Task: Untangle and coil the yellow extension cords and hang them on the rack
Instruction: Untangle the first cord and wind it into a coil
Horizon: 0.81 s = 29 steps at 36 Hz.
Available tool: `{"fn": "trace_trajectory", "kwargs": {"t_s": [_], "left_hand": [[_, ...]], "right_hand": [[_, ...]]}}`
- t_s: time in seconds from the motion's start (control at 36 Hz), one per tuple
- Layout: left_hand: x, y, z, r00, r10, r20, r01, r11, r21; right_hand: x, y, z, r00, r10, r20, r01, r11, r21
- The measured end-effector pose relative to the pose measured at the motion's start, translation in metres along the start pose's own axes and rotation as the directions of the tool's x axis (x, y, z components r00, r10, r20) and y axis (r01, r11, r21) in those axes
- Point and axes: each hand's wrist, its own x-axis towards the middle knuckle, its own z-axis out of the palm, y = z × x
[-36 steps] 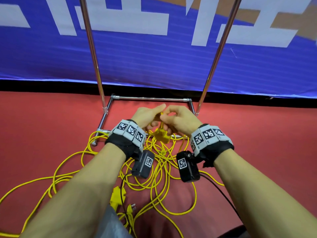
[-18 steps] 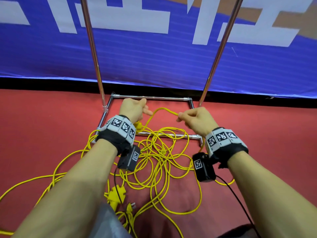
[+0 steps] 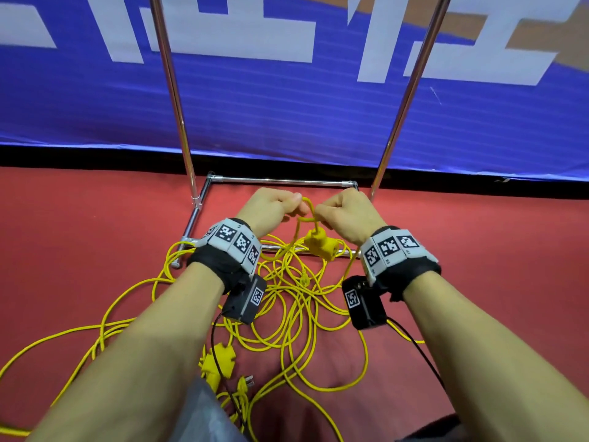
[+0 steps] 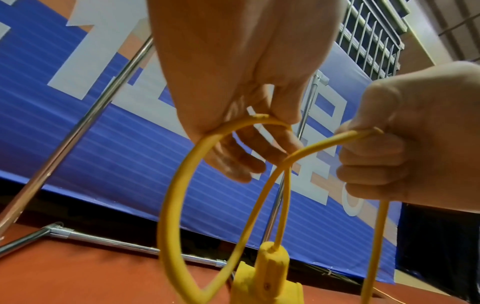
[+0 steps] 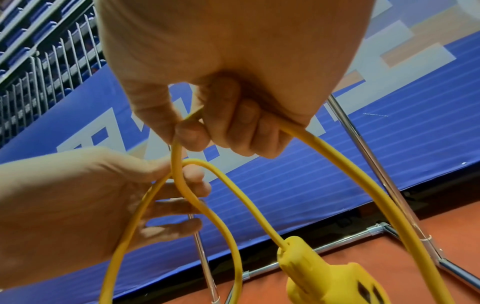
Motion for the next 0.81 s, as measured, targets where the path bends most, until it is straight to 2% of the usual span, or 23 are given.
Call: {"fn": "trace_trajectory", "kwargs": {"t_s": [0.17, 0.33, 0.42, 0.47, 0.61, 0.72, 0.81], "left_hand": [[-0.004, 0.003, 0.010, 0.994, -0.012, 0.107, 0.025, 0.992, -0.124], [-0.004, 0.001, 0.014, 0.986, 0.010, 0.169, 0.024, 0.979, -0.202], [-0.003, -0.002, 0.010, 0.982, 0.010, 0.187, 0.032, 0.975, -0.220], [-0.003, -0.004, 0.008, 0.984, 0.003, 0.176, 0.037, 0.974, -0.225], [-0.004, -0.007, 0.000, 0.992, -0.023, 0.126, 0.046, 0.981, -0.187], [-0.003, -0.009, 0.002, 0.999, -0.020, 0.027, 0.023, 0.994, -0.108], [0.000, -0.005, 0.003, 0.998, -0.059, -0.022, 0.054, 0.985, -0.166]], "right_hand": [[0.001, 0.008, -0.003, 0.995, -0.094, -0.033, 0.094, 0.995, 0.020], [0.001, 0.009, -0.001, 0.991, -0.102, -0.082, 0.099, 0.994, -0.042], [0.001, 0.011, -0.002, 0.990, -0.050, -0.130, 0.041, 0.997, -0.073], [0.000, 0.015, -0.004, 0.991, -0.001, -0.133, -0.010, 0.997, -0.082], [-0.006, 0.024, -0.015, 0.998, 0.058, -0.034, -0.059, 0.998, -0.009], [-0.002, 0.027, -0.020, 0.985, 0.115, -0.125, -0.124, 0.990, -0.067], [0.003, 0.030, -0.017, 0.959, 0.140, -0.246, -0.174, 0.977, -0.125]]}}
